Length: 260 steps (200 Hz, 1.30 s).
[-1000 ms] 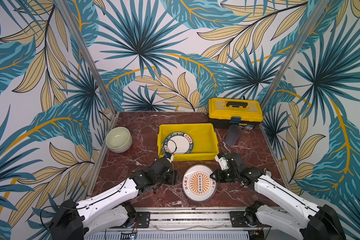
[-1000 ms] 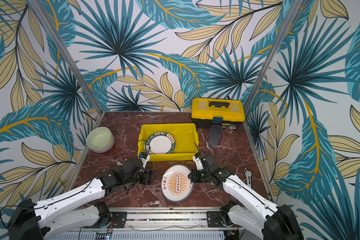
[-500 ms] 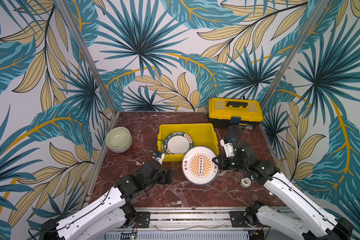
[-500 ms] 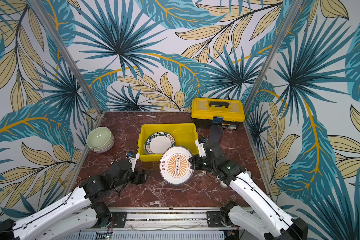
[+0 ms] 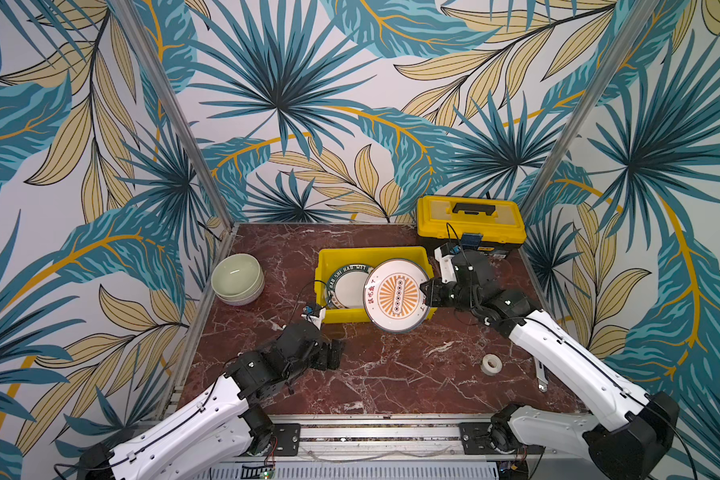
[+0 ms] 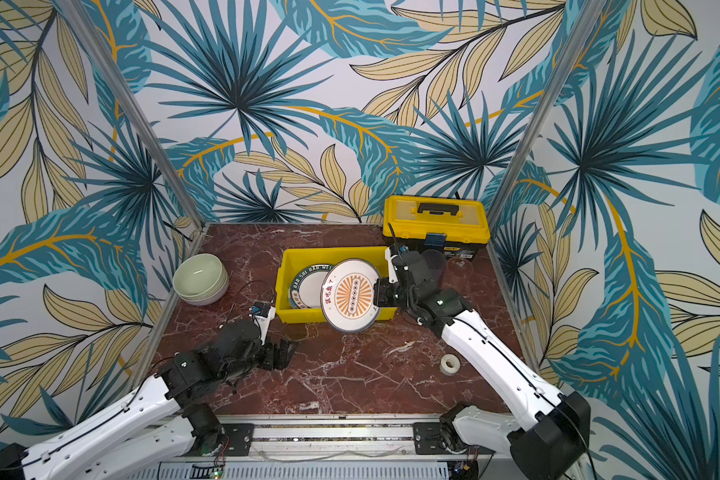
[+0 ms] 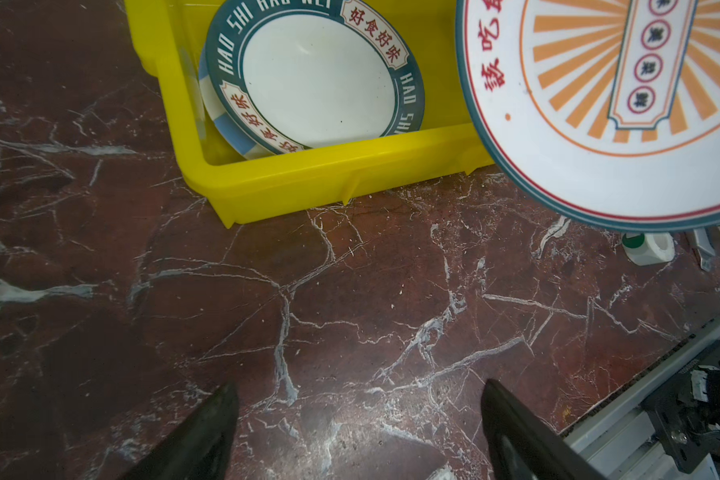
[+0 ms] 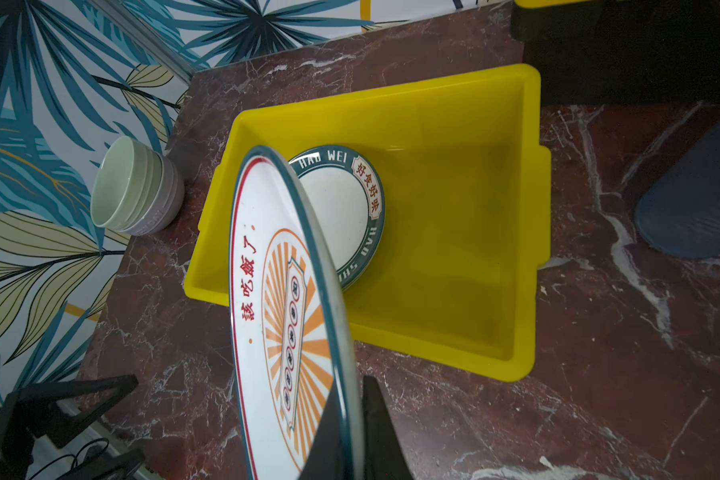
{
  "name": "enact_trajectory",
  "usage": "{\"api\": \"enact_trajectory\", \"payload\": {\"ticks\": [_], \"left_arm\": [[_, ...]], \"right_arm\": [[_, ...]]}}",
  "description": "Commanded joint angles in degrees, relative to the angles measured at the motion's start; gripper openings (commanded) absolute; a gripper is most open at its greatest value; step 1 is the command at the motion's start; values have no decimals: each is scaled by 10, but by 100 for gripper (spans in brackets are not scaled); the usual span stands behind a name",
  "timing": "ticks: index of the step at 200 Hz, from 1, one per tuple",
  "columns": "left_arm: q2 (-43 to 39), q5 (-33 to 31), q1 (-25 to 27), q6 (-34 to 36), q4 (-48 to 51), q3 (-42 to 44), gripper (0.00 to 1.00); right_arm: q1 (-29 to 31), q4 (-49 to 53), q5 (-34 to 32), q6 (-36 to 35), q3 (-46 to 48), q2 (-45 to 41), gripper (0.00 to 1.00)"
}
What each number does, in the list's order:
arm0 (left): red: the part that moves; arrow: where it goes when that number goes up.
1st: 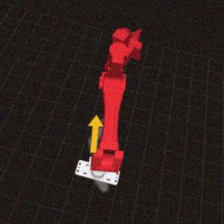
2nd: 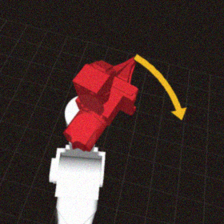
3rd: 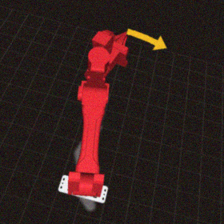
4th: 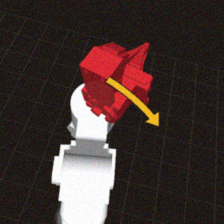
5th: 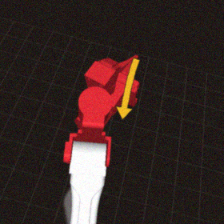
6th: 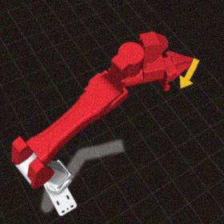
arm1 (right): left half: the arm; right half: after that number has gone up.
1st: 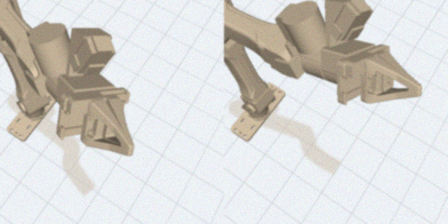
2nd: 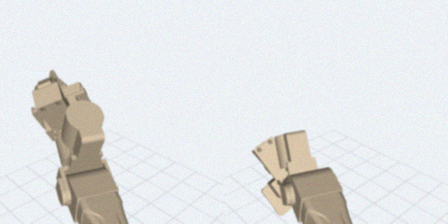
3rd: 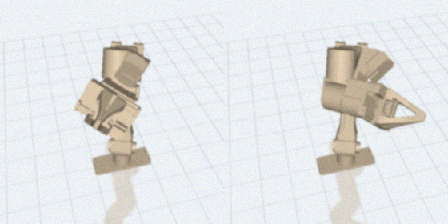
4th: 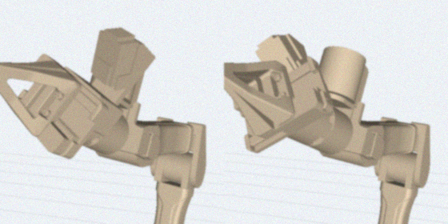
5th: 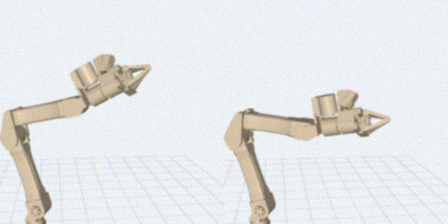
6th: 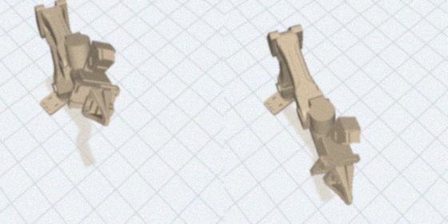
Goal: Place the mixed dishes into the plastic bin
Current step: 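Lift the sunburst plate with the right gripper into the bin while left releases, then lower the sunburst plate upright against the green-rimmed plate with the right gripper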
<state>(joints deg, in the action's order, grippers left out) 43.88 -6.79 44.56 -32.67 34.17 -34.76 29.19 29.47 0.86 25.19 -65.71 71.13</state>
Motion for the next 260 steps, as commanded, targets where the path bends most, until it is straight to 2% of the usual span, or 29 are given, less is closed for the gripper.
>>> {"api": "enact_trajectory", "payload": {"ticks": [1, 65, 114, 178, 260], "left_arm": [[-10, -1, -3, 9, 10, -8, 92], [-34, -15, -4, 12, 29, -7, 92], [-48, -29, -5, 14, 45, -9, 92], [-72, -60, -6, 11, 56, -5, 92], [-73, -65, -7, 12, 57, -5, 92]], "right_arm": [[0, -43, -27, -15, -37, 32, 0], [-4, -92, -7, -16, -102, 125, 0], [-11, -141, 37, -8, -125, 196, 0], [-12, -175, 81, -3, -126, 256, 0], [-17, -238, 123, 19, -115, 313, 0]]}}
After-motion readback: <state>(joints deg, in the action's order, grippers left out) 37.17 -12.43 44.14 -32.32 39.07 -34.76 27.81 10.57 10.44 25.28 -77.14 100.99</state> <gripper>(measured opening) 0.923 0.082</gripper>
